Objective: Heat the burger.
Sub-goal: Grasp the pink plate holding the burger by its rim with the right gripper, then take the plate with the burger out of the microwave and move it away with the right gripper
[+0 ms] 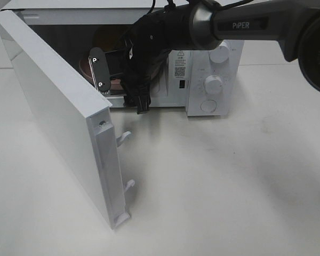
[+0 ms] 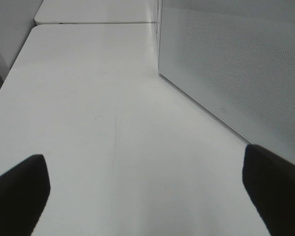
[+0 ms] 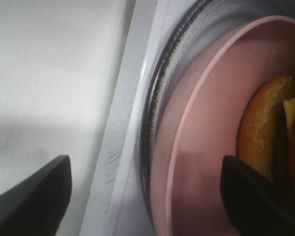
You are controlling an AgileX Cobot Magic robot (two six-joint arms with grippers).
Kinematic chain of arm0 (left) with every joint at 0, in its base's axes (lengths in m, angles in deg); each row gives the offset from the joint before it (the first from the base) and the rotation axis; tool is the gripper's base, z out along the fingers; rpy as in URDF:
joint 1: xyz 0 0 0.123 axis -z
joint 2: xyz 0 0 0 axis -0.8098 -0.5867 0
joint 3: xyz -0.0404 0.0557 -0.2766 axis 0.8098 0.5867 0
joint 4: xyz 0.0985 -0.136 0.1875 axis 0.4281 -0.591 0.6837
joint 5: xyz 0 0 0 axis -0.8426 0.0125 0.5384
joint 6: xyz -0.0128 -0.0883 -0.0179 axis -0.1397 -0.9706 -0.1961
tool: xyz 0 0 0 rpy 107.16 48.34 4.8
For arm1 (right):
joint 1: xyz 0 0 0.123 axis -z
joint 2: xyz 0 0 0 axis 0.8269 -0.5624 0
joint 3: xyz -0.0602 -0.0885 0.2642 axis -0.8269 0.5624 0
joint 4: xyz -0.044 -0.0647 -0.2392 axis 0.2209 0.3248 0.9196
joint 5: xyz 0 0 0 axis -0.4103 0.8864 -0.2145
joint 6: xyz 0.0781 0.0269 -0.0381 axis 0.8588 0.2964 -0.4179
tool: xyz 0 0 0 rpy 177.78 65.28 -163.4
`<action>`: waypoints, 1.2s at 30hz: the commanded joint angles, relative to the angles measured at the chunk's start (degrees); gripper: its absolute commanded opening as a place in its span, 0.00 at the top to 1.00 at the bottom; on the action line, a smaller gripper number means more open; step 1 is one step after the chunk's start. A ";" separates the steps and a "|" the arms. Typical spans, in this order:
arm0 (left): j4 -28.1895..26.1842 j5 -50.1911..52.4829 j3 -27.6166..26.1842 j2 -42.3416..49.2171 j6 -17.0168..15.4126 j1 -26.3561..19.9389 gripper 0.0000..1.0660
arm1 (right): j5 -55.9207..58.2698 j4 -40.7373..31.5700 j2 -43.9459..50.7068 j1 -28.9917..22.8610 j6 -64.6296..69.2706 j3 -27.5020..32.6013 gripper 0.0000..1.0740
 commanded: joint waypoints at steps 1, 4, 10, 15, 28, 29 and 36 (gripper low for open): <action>-0.06 0.06 0.23 1.03 0.00 0.06 0.06 | 0.69 0.74 -0.46 0.52 0.40 -0.80 0.29; -0.06 0.06 0.23 1.03 0.00 0.06 0.06 | 0.86 1.15 -0.86 0.52 0.40 -0.80 0.41; -0.06 0.06 0.23 1.03 0.00 0.06 0.06 | 0.63 1.15 -0.97 0.52 -0.46 -0.80 0.79; -0.06 0.06 0.23 1.03 0.00 0.06 0.06 | 0.63 1.15 -0.97 0.52 -0.74 -0.80 1.00; -0.06 0.06 0.23 1.03 0.00 0.06 0.06 | 2.01 1.15 -0.80 0.52 -2.23 -0.80 1.00; -0.06 0.06 0.23 1.03 0.00 0.06 0.06 | 2.23 1.15 -0.80 0.52 -2.58 -0.80 1.00; -0.06 0.06 0.23 1.03 0.00 0.06 0.06 | 2.81 1.09 -0.69 0.52 -3.55 -0.80 1.00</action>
